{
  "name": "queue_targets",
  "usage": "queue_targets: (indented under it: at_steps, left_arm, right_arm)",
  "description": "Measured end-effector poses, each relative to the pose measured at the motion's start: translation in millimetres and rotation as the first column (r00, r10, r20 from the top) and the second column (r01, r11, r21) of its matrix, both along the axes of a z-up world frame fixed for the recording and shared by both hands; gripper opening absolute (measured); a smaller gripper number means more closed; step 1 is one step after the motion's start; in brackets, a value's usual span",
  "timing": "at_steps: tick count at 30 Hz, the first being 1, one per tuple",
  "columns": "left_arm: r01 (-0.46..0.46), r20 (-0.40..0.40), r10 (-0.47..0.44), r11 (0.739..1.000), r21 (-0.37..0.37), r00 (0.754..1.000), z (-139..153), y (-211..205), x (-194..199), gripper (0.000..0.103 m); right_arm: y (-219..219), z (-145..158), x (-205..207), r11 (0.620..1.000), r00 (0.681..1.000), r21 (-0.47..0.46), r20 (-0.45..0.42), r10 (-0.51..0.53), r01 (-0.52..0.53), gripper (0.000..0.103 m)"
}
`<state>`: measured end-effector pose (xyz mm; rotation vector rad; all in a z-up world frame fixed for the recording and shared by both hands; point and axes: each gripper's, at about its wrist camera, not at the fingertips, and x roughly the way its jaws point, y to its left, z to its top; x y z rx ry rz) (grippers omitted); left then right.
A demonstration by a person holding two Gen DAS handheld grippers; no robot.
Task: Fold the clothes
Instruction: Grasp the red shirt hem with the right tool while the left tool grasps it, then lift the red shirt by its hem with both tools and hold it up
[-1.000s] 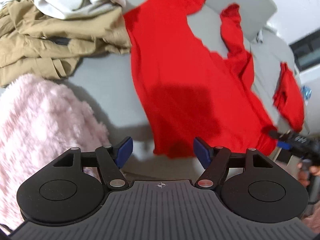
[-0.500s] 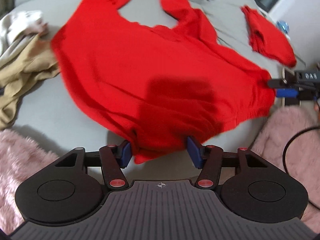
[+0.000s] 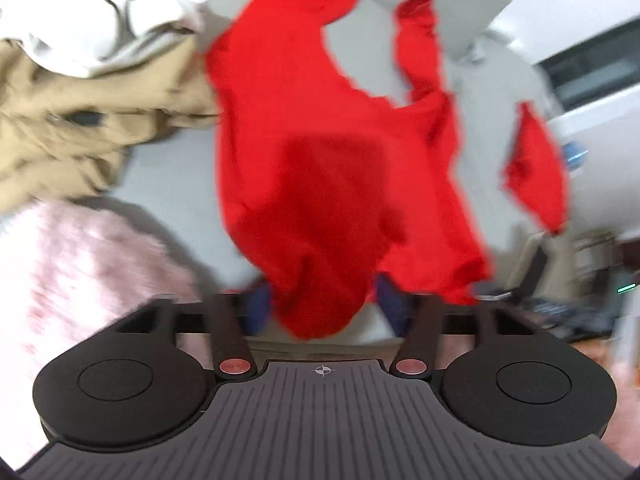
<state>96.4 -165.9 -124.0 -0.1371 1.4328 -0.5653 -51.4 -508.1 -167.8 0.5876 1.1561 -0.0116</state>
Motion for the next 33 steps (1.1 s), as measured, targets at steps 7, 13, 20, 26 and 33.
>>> queue_targets:
  at_steps: [7, 13, 20, 26, 33]
  left_arm:
    - [-0.017, 0.072, 0.012, 0.998, 0.062, 0.997, -25, -11, -13, 0.076]
    - [0.025, 0.055, -0.029, 0.996, 0.084, 0.998, -56, -37, -14, 0.075]
    - [0.022, 0.07, -0.02, 0.999, -0.037, 0.997, -47, -27, -13, 0.018]
    - [0.016, 0.09, -0.009, 0.997, -0.077, 0.996, -36, -21, -14, 0.015]
    - [-0.023, 0.101, 0.038, 0.988, -0.15, 0.994, 0, -1, -19, 0.015]
  right_arm:
    - [3, -6, -11, 0.999, 0.999, -0.019, -0.008, -0.032, 0.031, 0.056]
    - [17, -16, -4, 0.998, 1.0, -0.065, -0.004, -0.023, 0.023, 0.052]
    - [32, -19, 2, 0.997, 0.999, -0.079, 0.042, -0.013, 0.017, 0.014]
    - [38, -21, 8, 0.996, 1.0, -0.088, 0.009, -0.003, 0.004, 0.008]
    - [38, 1, -16, 0.996, 0.994, 0.065, 0.086, -0.065, 0.059, 0.007]
